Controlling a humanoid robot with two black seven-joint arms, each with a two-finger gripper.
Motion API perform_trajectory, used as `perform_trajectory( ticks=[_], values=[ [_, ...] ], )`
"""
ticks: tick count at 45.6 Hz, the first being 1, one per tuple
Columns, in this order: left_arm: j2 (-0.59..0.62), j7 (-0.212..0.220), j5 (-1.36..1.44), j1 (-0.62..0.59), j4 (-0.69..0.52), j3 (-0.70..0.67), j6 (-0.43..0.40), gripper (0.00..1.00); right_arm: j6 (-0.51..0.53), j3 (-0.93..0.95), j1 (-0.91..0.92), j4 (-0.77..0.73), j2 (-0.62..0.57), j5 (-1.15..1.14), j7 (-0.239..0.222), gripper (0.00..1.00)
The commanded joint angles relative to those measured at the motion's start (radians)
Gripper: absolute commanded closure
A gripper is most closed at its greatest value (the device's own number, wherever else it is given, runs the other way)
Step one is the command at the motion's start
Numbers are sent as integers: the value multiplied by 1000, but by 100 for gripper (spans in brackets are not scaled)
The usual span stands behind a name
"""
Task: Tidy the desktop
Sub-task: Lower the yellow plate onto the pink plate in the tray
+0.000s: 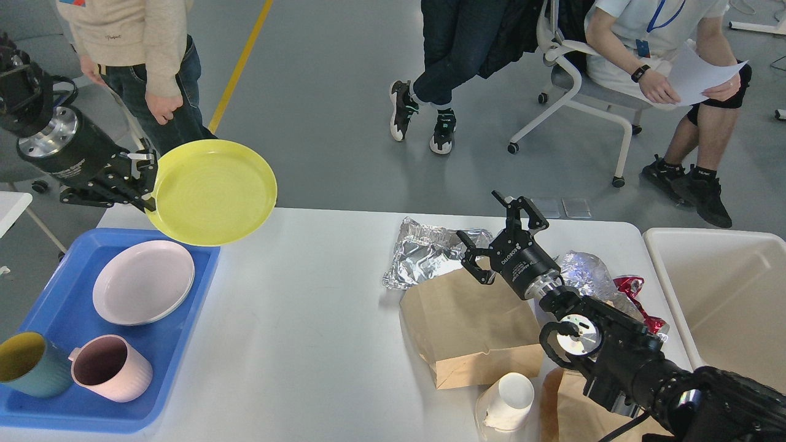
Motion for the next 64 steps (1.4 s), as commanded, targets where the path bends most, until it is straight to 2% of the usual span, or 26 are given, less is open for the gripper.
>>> perform_trajectory(
  ticks=[1,9,19,32,47,57,60,64],
  values=[
    [45,1,0,94,86,-4,0,100,1,0,0,0,0,0,0,0],
    [110,1,-1,238,192,-69,0,100,-1,0,0,0,0,0,0,0],
    [144,4,-1,501,474,-199,0,100,1,0,0,0,0,0,0,0],
    [150,16,0,717,730,-343,0,100,1,0,0,0,0,0,0,0],
    [125,192,10,907,931,-538,0,100,-1,0,0,0,0,0,0,0],
    [67,390,13,947,970,-630,0,100,1,0,0,0,0,0,0,0],
    [55,415,13,947,971,-632,0,100,1,0,0,0,0,0,0,0],
    [49,418,13,946,970,-633,0,100,-1,0,0,0,0,0,0,0]
  ],
)
